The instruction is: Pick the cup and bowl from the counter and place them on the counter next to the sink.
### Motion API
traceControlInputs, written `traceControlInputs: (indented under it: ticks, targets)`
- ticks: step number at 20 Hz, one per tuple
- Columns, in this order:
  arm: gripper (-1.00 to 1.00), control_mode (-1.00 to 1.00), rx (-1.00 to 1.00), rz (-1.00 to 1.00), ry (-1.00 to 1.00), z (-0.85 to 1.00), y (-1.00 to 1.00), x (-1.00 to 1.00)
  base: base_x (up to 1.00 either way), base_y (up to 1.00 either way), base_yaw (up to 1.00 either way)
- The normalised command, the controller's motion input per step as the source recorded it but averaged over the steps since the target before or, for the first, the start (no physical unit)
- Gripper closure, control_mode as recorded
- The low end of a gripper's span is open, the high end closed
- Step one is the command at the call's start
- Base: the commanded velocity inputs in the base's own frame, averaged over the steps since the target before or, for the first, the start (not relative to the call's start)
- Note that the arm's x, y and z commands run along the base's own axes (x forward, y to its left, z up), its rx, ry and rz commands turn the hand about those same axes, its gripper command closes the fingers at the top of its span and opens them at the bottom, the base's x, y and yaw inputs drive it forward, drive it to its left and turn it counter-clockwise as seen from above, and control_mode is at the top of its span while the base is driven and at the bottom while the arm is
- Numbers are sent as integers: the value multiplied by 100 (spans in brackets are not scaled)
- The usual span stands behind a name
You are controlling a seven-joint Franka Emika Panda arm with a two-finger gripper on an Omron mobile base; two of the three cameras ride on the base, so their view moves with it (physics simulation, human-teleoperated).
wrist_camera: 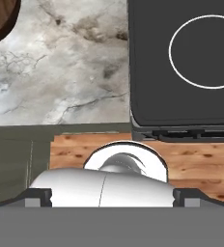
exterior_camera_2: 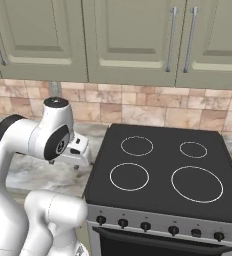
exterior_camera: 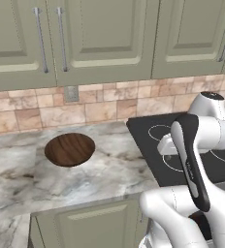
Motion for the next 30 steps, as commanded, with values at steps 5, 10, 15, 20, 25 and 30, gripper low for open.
traceControlInputs:
  ticks: [5,10,15,20,25,30]
  targets:
    - [-100,100,0,0,0,0,0,0,0,0,0]
    - [-100,100,0,0,0,0,0,0,0,0,0]
    - [-100,100,0,0,0,0,0,0,0,0,0]
    - [-100,-100,0,0,0,0,0,0,0,0,0]
    - [-100,100,0,0,0,0,0,0,0,0,0]
    - [-100,100,0,0,0,0,0,0,0,2,0]
